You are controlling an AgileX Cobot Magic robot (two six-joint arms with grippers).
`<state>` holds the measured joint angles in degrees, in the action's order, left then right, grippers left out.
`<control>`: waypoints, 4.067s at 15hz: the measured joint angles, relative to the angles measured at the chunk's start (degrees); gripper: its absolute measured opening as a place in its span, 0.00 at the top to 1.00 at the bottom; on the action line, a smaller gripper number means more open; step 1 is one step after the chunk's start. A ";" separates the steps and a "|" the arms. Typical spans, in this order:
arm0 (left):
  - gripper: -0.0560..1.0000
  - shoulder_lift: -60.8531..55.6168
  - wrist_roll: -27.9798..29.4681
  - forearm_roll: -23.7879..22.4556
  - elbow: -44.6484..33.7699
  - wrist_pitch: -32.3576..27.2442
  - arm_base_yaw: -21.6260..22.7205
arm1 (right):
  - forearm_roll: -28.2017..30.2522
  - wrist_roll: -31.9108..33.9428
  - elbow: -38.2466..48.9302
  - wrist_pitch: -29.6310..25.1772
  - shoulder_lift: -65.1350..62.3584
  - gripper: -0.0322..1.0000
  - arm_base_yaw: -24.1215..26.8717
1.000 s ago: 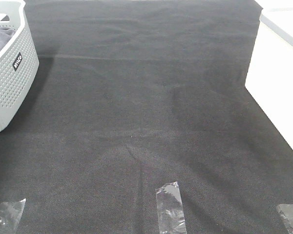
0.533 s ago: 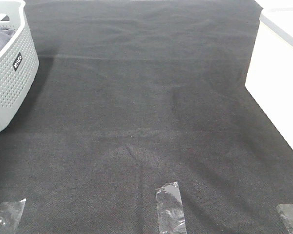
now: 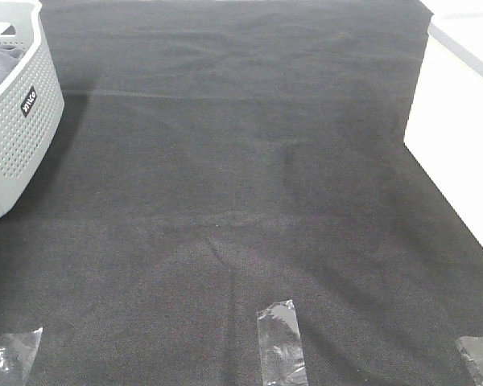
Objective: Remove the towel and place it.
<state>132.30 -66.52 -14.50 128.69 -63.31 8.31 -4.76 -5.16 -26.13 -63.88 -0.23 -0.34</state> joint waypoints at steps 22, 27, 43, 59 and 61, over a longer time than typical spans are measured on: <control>0.88 4.47 1.32 1.95 0.00 2.52 0.00 | 0.00 0.00 0.00 0.00 0.00 0.21 0.00; 0.94 2.86 4.47 1.43 0.00 1.60 -0.40 | 0.00 0.00 0.00 0.00 0.00 0.21 0.00; 0.94 -33.63 27.50 4.01 0.00 -6.25 -21.31 | 0.00 0.00 0.00 0.00 0.00 0.21 0.00; 0.94 -34.49 29.68 -3.15 0.00 -3.61 -56.89 | -68.70 -80.10 -13.01 10.71 59.64 0.23 -3.84; 0.94 -34.21 29.68 -3.09 0.00 -3.61 -56.89 | -68.87 -82.91 -19.31 11.75 68.81 0.23 -9.91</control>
<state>98.09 -36.84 -17.59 128.69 -66.92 -48.59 -73.63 -88.06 -45.44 -52.14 68.58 -10.26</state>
